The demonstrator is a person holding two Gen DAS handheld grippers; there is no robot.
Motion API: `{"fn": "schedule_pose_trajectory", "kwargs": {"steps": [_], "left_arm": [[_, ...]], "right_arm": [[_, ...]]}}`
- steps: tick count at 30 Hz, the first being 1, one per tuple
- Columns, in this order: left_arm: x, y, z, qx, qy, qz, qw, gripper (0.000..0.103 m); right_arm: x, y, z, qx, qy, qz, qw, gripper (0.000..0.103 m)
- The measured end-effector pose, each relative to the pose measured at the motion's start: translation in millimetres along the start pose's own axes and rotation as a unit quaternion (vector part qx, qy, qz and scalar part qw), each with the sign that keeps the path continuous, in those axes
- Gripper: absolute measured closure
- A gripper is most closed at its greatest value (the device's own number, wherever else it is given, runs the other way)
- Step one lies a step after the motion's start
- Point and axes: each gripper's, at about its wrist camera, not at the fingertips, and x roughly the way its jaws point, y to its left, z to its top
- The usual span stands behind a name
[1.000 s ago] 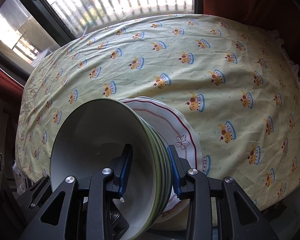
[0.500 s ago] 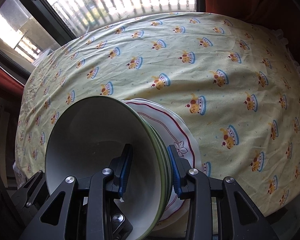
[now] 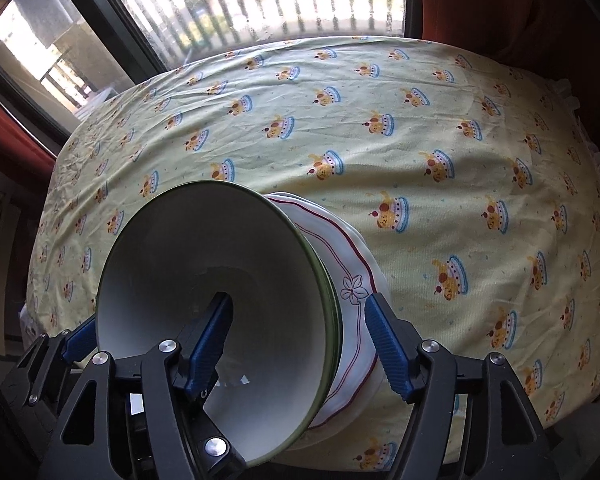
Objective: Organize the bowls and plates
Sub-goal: 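Lower the bowl stack onto the red-rimmed plate and open both tools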
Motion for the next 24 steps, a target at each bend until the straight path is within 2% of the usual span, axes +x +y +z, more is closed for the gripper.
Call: {"fn": "schedule_pose_trajectory", "kwargs": {"steps": [8, 14, 17, 21, 24], "left_arm": [[-39, 27, 0, 0.004, -0.065, -0.025, 0.9976, 0.009], [-60, 56, -7, 0.048, -0.119, -0.018, 0.9916, 0.006], [-65, 79, -13, 0.062, -0.122, -0.018, 0.9904, 0.005], [-64, 116, -22, 0.066, -0.121, -0.021, 0.9902, 0.005], [-62, 145, -21, 0.058, -0.123, -0.031, 0.9902, 0.005]], "right_arm": [[-50, 19, -10, 0.017, -0.069, -0.056, 0.996, 0.03], [-82, 51, -24, 0.017, -0.131, -0.087, 0.987, 0.028], [-86, 74, -32, 0.016, -0.146, -0.092, 0.985, 0.025], [-81, 107, -45, 0.018, -0.158, -0.076, 0.984, 0.024], [-72, 129, -56, 0.018, -0.19, -0.075, 0.979, 0.023]]}}
